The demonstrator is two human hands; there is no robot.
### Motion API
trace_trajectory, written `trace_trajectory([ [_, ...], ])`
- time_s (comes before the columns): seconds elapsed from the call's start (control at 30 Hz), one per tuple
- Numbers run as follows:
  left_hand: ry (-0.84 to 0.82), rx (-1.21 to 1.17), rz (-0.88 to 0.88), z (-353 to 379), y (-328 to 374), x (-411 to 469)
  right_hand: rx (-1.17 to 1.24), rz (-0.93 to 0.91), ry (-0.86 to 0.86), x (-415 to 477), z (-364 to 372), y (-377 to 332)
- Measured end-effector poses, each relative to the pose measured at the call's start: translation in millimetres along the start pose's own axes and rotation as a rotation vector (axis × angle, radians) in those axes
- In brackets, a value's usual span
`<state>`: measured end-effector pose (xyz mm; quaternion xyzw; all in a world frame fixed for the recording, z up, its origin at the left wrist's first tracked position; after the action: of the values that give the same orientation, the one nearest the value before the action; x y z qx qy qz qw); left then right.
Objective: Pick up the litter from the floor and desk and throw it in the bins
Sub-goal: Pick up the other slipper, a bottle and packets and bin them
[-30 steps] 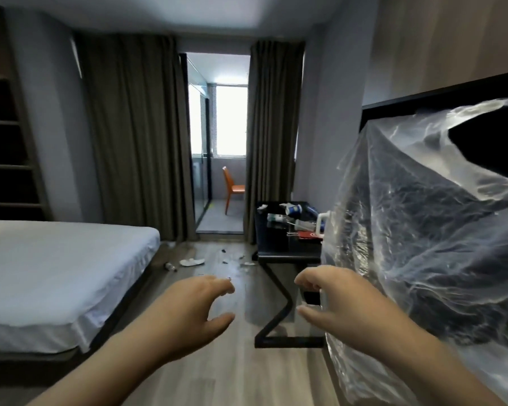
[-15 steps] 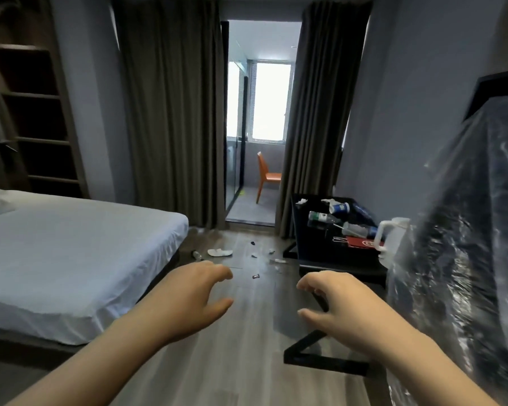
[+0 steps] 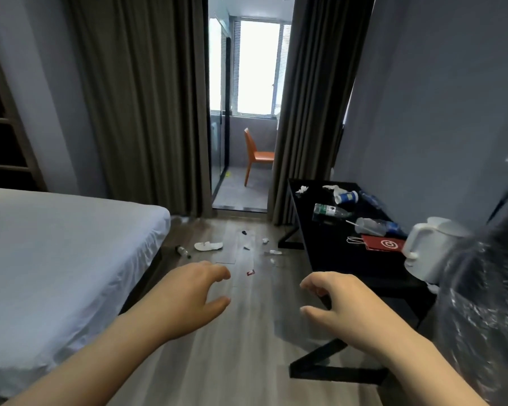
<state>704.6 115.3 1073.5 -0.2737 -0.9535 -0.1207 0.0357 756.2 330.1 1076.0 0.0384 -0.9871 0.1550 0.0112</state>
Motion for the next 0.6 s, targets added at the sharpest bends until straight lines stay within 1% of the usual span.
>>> trace_trajectory([
  [0.13, 0.014, -0.015, -0.037, 19.5, -42.4, 79.1, 0.010, -0.018, -0.010, 90.1, 12.4, 25.4],
  [0.27, -0.045, -0.007, -0.087, 38.3, -84.8, 150.4, 0.055, -0.044, -0.028, 183.8, 14.4, 45.8],
  [0.4, -0.063, -0.006, -0.129, 47.1, -123.6, 213.7, 0.046, -0.067, -0.061, 270.0, 17.8, 60.6],
  [0.6, -0.117, -0.035, -0.149, 70.5, -177.6, 306.6, 0.040, -0.059, -0.142, 375.6, 41.9, 81.8],
])
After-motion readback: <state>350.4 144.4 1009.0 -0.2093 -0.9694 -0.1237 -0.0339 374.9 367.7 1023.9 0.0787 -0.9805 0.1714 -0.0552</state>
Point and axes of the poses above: each hand's wrist, its own x-axis towards the middle knuckle, its own z-axis out of the palm, y = z × x, the point moved 7 cm from there along x, towards the middle knuckle
